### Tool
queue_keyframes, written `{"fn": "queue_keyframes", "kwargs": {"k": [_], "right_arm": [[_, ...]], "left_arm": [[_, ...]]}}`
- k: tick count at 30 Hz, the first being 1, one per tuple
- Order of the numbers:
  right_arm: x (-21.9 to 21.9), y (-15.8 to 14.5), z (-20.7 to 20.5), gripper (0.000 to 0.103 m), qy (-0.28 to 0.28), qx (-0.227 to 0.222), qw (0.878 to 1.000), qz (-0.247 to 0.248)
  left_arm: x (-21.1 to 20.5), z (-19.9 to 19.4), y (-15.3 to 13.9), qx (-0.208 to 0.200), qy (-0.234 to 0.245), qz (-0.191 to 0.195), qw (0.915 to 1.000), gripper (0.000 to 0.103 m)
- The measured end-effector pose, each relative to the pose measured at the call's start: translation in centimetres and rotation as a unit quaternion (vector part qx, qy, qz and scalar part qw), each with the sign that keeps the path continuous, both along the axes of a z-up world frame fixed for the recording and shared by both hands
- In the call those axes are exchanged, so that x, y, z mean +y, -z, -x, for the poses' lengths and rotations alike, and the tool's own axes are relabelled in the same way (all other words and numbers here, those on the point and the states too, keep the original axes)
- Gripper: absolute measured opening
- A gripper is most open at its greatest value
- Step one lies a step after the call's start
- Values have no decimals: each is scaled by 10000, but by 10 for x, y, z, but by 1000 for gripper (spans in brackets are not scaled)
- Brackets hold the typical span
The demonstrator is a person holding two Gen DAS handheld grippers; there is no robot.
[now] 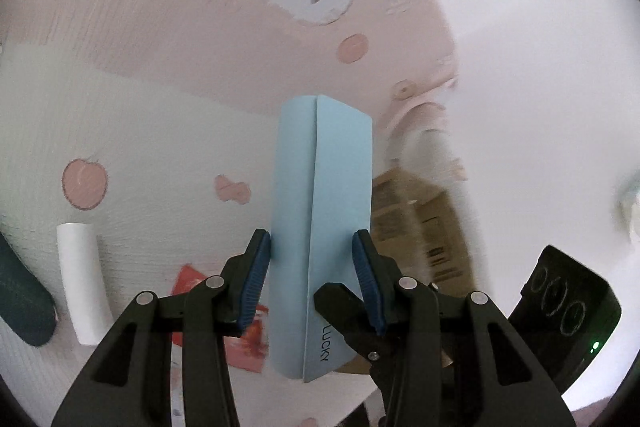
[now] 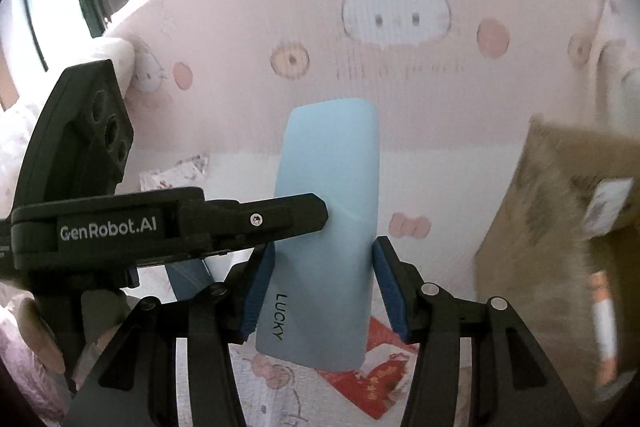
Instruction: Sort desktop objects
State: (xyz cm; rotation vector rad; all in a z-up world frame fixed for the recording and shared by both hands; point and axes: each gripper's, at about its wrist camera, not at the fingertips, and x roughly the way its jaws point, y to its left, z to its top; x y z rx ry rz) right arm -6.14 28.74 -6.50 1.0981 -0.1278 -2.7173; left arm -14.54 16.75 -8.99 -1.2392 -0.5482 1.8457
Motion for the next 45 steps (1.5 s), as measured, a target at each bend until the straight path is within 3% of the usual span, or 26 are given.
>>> {"fn": "queue_keyframes", "kwargs": {"k": [5,10,18,25,31,42,45], "right_arm": [[5,-35,-18,49,109,449,9989,-66],[20,-62,-34,49,250,693,9971,-192],[59,-76,-46,49,403,637,9970,-184],[108,-84,-56,49,675,545,9962,-58],[153,-84,-59,48,909,331,9952,152],[189,-43,-45,48,366,-951,9948,92],[190,-30,-44,48,250,-1150,9930,70]], "left_arm": [[11,-18,-37,414,37,-176,9990,46],[29,-27,-56,467,194,-368,9980,46],[66,-39,-60,505,566,-265,9968,46],[123,-45,-68,476,1057,-243,9930,47],[166,-55,-63,200,1355,-119,9905,46],[197,-71,-9,-570,1538,778,9834,46],[204,-78,-8,-397,1610,1133,9796,46]]}}
